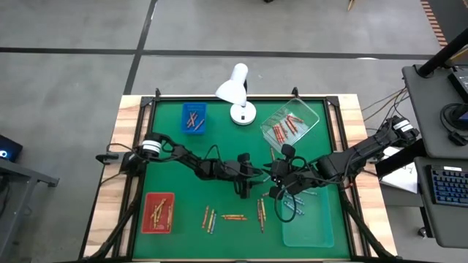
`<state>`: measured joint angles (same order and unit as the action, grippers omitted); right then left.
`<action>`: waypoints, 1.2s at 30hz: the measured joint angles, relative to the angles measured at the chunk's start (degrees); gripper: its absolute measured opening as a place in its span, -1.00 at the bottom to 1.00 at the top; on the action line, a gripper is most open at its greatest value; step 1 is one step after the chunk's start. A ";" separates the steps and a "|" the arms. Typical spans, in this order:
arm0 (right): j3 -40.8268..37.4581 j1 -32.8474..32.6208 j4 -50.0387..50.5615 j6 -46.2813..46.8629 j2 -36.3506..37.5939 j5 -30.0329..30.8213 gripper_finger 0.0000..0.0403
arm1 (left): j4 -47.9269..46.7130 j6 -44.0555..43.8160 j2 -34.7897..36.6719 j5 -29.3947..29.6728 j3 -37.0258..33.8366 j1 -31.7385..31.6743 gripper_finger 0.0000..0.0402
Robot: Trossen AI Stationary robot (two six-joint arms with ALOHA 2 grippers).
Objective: Sort crayons
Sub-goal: Put the blue crayon into the green bin
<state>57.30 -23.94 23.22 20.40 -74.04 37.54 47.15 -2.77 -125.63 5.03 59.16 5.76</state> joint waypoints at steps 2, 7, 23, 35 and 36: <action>0.00 0.00 -0.01 0.03 0.00 -0.01 -0.74 | 0.39 -0.79 -0.64 0.01 0.02 0.09 -0.18; 0.00 0.00 -0.24 0.79 0.00 0.02 -0.74 | 0.32 -2.70 -2.57 0.03 1.15 0.09 -0.18; 0.00 0.00 0.02 2.25 0.00 0.04 -0.74 | -6.35 -3.16 -5.26 5.23 6.82 0.42 -0.18; 0.00 -0.01 0.04 2.08 -0.16 0.03 -0.74 | -7.20 9.88 -5.11 5.93 6.86 0.35 -0.48; 0.00 0.00 0.02 2.10 -0.17 0.04 -0.74 | -7.18 10.72 -5.09 5.96 6.84 0.34 -0.52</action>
<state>57.30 -23.94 23.25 22.50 -74.22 37.58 39.97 7.94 -130.71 10.99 66.00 6.09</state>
